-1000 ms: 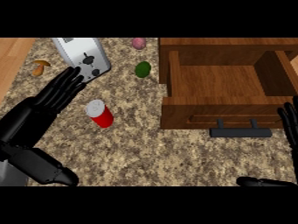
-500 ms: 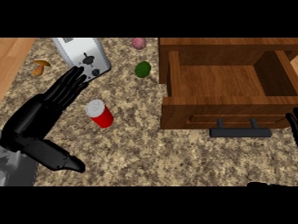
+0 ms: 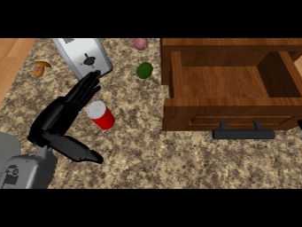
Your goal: Pick up the can, place it into the drawer and close the drawer
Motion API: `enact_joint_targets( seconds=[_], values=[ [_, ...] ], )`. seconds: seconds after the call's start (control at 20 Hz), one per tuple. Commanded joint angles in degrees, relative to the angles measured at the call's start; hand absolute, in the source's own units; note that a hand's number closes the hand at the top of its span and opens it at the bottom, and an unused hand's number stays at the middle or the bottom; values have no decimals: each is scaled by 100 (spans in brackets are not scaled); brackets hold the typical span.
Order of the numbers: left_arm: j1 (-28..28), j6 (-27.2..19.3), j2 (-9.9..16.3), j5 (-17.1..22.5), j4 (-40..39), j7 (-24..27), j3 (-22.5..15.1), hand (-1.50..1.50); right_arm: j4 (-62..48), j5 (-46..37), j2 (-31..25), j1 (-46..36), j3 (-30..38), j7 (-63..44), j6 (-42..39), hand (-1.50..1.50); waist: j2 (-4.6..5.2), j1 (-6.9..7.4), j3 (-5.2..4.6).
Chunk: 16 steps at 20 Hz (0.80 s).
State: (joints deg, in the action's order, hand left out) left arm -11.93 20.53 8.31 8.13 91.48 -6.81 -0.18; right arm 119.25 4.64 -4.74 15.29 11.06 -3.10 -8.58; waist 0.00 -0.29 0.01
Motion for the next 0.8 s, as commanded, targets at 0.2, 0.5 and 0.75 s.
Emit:
enact_joint_targets(
  seconds=[0.2,0.5,0.75],
  values=[
    [-203,220,111,-75,-714,330,320,-150,3,-16,100,76,117,90,-232,-150,-2,4,-1],
    [-442,275,188,-466,-1777,1225,465,-150,-336,-80,104,-334,175,91,-181,-150,3,4,-1],
    [-615,170,212,-807,-2814,1967,549,-150,-428,-206,233,51,102,532,-313,-150,6,-18,-1]
  ],
)
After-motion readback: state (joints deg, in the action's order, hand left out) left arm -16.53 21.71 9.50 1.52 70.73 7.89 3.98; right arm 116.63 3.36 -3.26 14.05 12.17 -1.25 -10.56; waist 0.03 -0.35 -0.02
